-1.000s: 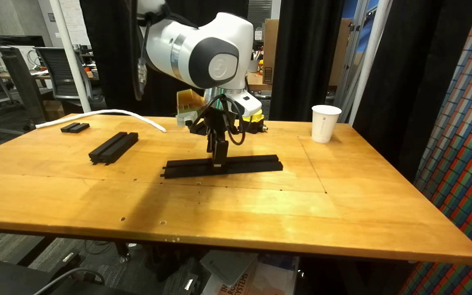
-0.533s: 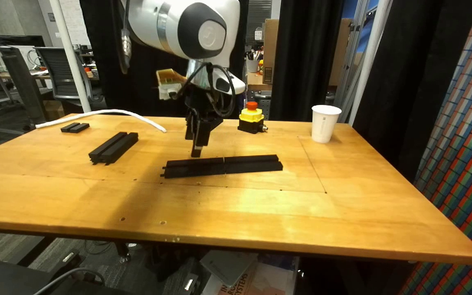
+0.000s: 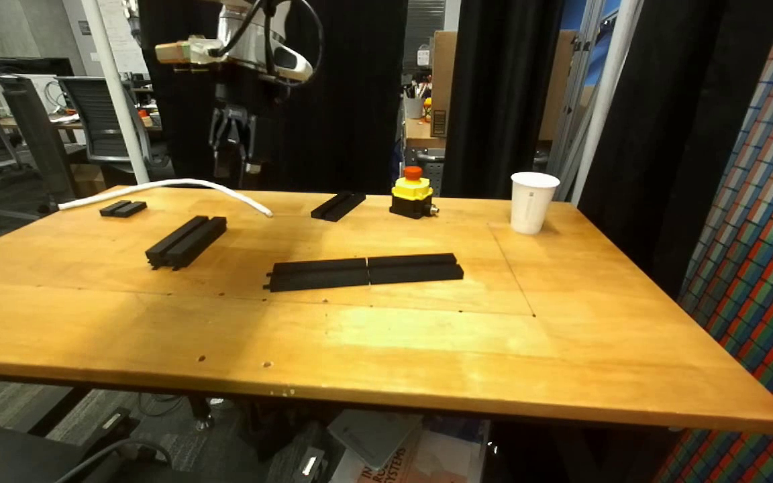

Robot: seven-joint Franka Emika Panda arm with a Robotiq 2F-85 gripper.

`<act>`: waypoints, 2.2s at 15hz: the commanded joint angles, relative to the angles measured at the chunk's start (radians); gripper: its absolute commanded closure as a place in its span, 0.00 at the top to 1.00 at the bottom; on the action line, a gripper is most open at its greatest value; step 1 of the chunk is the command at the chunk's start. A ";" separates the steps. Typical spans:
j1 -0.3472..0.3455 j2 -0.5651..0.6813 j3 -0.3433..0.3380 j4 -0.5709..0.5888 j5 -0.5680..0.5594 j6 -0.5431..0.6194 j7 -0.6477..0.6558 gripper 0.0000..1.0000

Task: Connect the four black objects together

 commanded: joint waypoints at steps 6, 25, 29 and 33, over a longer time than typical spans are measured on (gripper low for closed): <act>0.150 0.290 0.046 0.321 -0.235 -0.046 -0.141 1.00; 0.295 0.217 0.027 0.025 -0.390 0.525 -0.079 1.00; 0.275 0.207 0.036 -0.015 -0.362 0.532 -0.096 1.00; 0.265 0.205 0.041 -0.042 -0.339 0.545 -0.107 1.00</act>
